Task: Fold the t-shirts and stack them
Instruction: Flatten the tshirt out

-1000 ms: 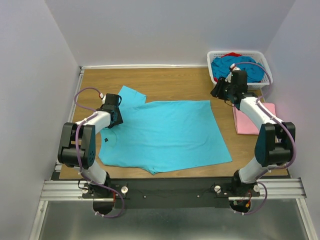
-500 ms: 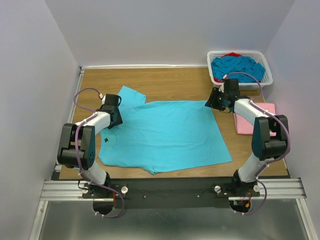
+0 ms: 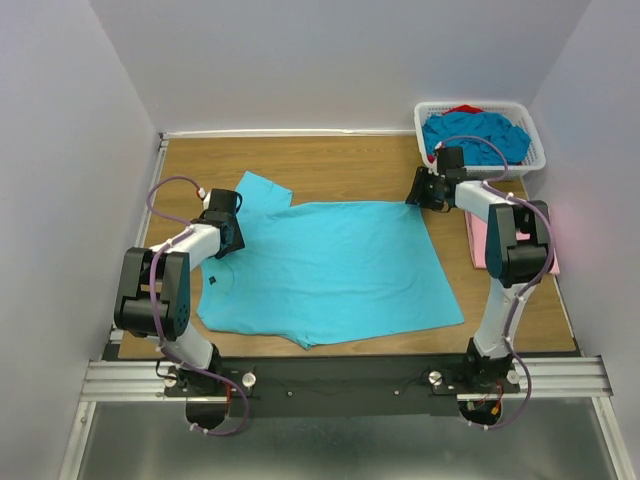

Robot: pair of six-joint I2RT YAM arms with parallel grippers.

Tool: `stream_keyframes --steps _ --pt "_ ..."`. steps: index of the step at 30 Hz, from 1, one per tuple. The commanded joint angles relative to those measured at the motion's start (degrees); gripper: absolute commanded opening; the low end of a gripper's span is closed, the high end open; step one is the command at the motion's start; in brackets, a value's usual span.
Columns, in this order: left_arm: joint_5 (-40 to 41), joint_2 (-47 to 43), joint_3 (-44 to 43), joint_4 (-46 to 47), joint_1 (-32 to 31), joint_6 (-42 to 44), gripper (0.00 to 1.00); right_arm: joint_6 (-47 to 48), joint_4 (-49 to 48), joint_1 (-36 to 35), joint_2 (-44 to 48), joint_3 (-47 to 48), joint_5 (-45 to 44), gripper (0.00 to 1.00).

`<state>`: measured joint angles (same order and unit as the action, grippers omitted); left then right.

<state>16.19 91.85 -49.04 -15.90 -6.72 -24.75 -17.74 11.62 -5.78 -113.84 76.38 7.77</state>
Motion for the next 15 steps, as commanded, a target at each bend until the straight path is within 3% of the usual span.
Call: stream_keyframes --steps 1,8,10,11,15 --pt "2.3 -1.1 0.6 0.1 0.2 0.7 0.58 2.4 -0.2 0.0 -3.3 2.2 -2.6 0.56" --pt "2.2 -0.8 0.3 0.2 0.2 0.8 0.58 5.2 -0.5 -0.1 -5.8 4.0 0.0 0.52" --pt "2.2 -0.7 0.3 0.2 0.2 0.8 0.58 6.0 -0.6 -0.1 -6.0 4.1 2.2 0.38" --pt "2.2 -0.8 0.3 0.2 0.2 0.8 0.58 6.1 -0.7 0.0 -5.6 4.0 2.9 0.26" --pt "2.4 -1.1 0.3 0.2 0.2 0.8 0.58 6.6 -0.7 -0.1 -1.8 2.5 4.8 0.10"
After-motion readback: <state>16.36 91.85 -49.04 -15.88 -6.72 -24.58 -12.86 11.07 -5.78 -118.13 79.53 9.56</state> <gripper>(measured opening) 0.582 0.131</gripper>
